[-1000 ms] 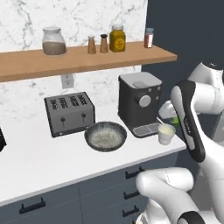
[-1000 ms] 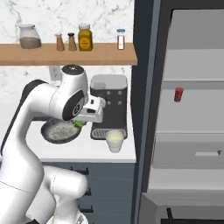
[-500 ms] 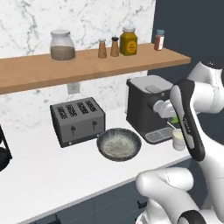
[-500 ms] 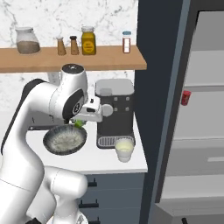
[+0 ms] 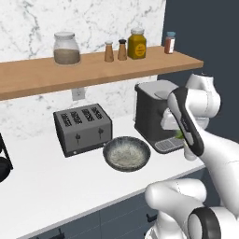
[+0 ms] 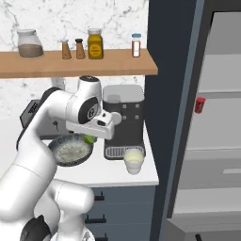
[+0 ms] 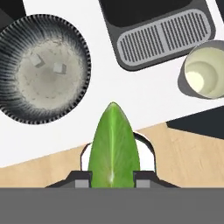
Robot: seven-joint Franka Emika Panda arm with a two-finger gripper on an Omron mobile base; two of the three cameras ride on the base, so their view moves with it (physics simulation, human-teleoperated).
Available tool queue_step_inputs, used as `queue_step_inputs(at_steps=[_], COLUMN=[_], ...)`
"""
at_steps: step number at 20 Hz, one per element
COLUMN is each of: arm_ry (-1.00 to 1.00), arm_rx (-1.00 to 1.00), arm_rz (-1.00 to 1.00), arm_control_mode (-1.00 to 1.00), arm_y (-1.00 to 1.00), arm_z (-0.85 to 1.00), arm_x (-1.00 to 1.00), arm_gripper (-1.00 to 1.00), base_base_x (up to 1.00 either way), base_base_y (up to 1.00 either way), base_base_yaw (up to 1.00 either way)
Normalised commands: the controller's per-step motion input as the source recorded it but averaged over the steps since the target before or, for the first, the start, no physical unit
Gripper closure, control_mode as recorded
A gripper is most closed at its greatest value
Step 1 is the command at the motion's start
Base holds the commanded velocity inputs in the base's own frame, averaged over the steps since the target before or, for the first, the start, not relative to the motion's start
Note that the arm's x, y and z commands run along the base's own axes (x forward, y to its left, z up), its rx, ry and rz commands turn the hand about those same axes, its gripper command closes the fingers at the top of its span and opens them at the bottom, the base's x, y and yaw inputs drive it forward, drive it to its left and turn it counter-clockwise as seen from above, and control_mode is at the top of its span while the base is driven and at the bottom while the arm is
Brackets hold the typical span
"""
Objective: Grab a lemon wedge from the fridge and one ice cube from the ice bowl, and put them in the glass of lemonade.
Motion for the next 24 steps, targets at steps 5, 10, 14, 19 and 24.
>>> queue_step_inputs(at_steps=[5,10,14,19,24], arm_ry=[0.00,0.06,-0.06,0.01,0.01], arm_rx=[-0.07,0.00,-0.01,0.00,0.00], arm_rz=[-0.48,-0.53,-0.26,-0.17,-0.15], arm_control_mode=[-1.00,-1.00,-1.00,-1.00,-1.00], arm_y=[-0.17,-0.58,-0.57,-0.34,-0.34], arm_z=[-0.59,-0.25,-0.07,-0.10,-0.53], arm_x=[0.33,0.34,0.29,0.16,0.15], arm_gripper=[1.00,1.00,1.00,1.00,1.00], base_base_x=[0.00,0.00,0.00,0.00,0.00], base_base_y=[0.00,0.00,0.00,0.00,0.00], base_base_yaw=[0.00,0.00,0.00,0.00,0.00])
